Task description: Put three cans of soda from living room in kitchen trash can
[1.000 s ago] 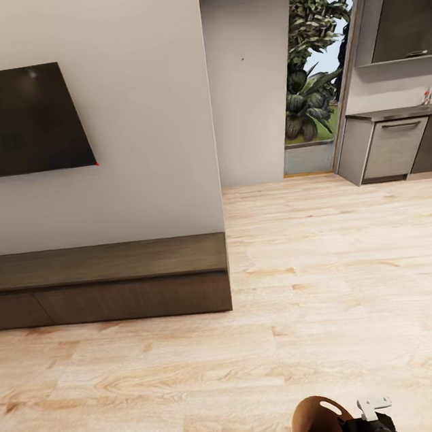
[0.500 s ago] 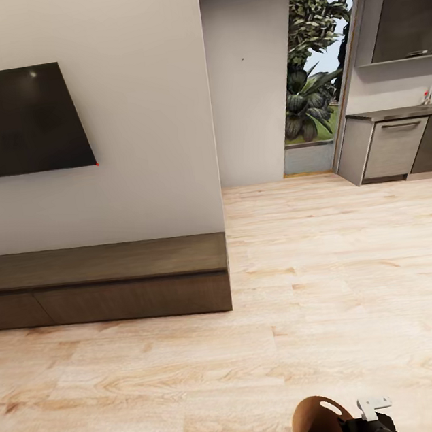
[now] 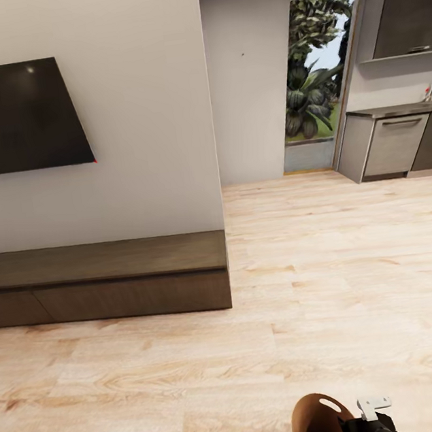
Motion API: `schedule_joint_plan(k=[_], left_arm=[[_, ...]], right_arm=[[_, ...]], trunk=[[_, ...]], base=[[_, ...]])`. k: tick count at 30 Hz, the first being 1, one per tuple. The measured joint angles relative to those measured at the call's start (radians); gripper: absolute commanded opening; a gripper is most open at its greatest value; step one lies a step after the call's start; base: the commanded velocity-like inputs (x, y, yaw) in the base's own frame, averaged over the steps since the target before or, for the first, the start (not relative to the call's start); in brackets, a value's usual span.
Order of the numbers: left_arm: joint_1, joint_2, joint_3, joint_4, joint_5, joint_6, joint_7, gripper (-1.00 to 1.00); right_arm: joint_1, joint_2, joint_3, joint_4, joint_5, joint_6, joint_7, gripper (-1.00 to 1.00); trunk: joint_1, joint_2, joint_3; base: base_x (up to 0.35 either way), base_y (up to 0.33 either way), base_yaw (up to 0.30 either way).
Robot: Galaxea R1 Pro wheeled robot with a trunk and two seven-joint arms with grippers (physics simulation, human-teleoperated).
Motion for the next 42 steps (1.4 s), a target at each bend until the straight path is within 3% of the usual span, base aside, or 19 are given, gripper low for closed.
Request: schedule_joint_plan(k=[26, 35, 42], left_arm=[[0.000, 0.000, 0.000, 0.000, 0.000, 0.000, 0.000, 1.00], [0.000, 0.000, 0.000, 0.000, 0.000, 0.000, 0.000, 1.00], [0.000, 0.000, 0.000, 0.000, 0.000, 0.000, 0.000, 1.00]], right_arm=[[0.000, 0.000, 0.000, 0.000, 0.000, 0.000, 0.000, 1.00], [0.000, 0.000, 0.000, 0.000, 0.000, 0.000, 0.000, 1.00], [0.000, 0.000, 0.000, 0.000, 0.000, 0.000, 0.000, 1.00]], trunk=[[0.000, 0.000, -0.042], [0.000, 0.000, -0.046], [0.027, -0.049, -0.074]], base=[[0.000, 0.000, 0.000], [0.000, 0.000, 0.000], [0.000, 0.000, 0.000]])
